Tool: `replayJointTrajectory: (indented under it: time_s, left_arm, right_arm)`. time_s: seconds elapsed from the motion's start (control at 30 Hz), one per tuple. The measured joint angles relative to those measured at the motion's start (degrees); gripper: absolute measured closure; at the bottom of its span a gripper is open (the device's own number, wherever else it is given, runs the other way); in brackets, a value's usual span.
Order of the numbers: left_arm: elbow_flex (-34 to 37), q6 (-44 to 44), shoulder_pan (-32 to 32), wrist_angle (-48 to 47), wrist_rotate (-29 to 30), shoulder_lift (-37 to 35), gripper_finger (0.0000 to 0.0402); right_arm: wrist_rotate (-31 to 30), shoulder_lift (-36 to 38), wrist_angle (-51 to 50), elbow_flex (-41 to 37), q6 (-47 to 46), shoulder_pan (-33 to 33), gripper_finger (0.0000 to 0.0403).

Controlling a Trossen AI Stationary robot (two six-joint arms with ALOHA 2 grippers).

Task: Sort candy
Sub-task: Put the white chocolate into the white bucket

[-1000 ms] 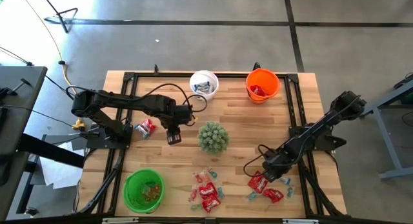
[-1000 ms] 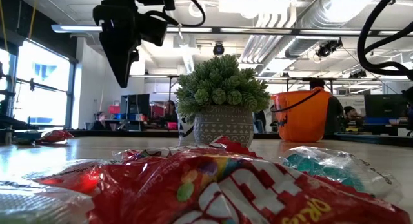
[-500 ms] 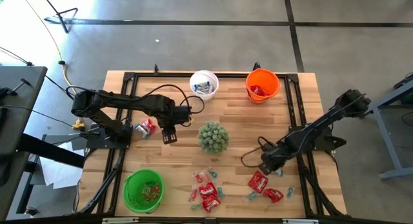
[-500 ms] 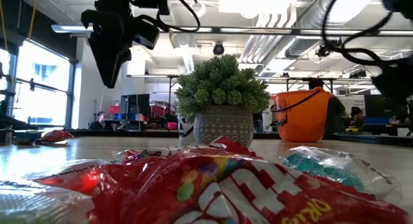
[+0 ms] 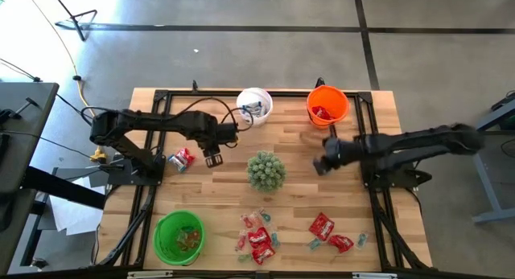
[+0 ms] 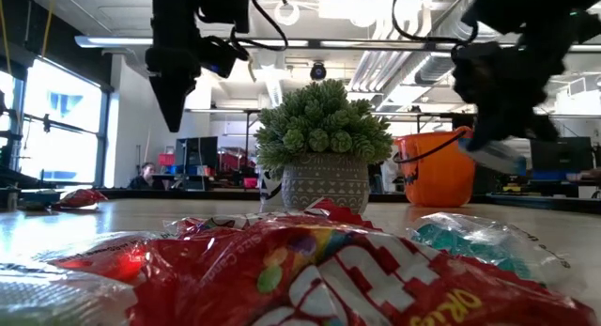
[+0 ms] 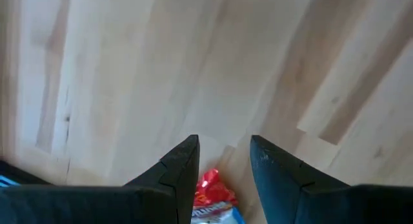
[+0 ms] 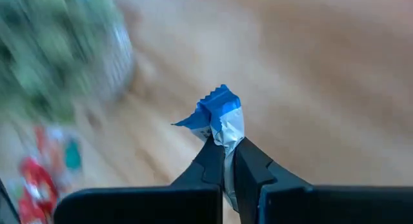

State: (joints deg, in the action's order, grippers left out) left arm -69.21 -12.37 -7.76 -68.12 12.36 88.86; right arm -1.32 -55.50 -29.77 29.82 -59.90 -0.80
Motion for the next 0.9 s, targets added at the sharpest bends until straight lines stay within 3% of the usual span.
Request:
replayJointTrajectory:
  time_s: [0.23,0.47,0.63,0.9]
  left_arm:
    - [0.0,-3.4,-4.0,0.5,0.3,0.0,0.0277]
    - [0.0,-4.0,-6.6,1.2,0.3,0.0,0.0277]
    - [0.0,-4.0,-9.2,3.5,0.5,0.0,0.0277]
    - [0.0,-2.5,-14.2,5.2,0.5,0.0,0.0277]
  right_arm:
    - [5.2,1.4,17.9,0.1,16.6,-17.3,0.0400]
    - [6.7,-0.1,35.1,0.4,22.8,-29.1,0.0400]
    - [11.2,-8.9,36.4,7.4,28.2,-33.1,0.0400]
    - [16.6,-28.9,31.6,28.6,38.5,-34.1,0.0400]
